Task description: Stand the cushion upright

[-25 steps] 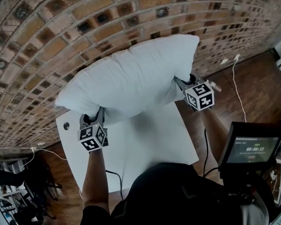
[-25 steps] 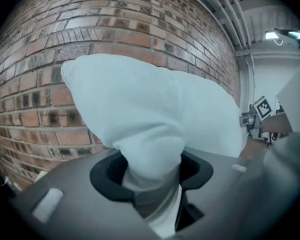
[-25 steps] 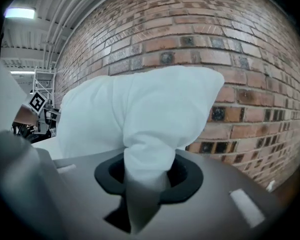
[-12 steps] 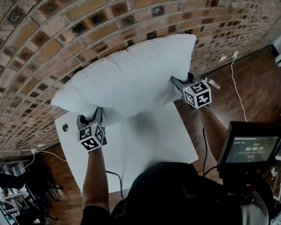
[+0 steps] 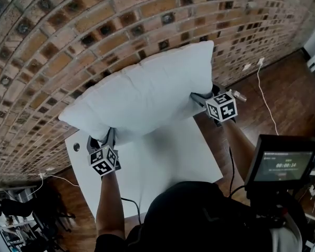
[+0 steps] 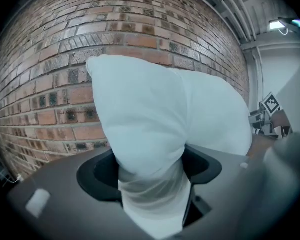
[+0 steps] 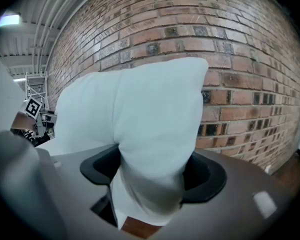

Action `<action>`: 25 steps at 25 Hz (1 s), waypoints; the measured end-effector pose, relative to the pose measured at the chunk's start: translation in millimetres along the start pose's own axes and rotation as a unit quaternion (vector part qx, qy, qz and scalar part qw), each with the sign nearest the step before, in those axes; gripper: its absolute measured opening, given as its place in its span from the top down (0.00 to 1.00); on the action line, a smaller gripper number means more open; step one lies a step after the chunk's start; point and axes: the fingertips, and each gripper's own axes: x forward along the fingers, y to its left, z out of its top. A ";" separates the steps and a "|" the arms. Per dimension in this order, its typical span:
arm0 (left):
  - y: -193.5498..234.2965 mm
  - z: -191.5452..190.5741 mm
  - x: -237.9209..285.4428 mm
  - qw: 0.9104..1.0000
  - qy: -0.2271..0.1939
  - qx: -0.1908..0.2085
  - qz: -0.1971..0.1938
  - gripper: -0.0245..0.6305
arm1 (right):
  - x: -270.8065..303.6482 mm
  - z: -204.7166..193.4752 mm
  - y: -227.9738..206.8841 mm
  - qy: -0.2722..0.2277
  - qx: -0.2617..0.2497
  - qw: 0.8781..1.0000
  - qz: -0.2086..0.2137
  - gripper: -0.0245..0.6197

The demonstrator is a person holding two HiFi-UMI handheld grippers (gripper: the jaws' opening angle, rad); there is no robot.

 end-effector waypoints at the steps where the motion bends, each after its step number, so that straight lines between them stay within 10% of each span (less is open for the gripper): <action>1: 0.7 -0.9 -1.7 1.000 0.002 -0.001 0.000 0.41 | -1.1 -1.4 -0.7 0.003 0.000 1.000 -0.002 0.37; 25: -20.8 -0.3 -115.2 0.998 -0.046 0.013 0.039 0.46 | -81.8 18.0 36.1 -0.042 -0.013 0.999 0.018 0.36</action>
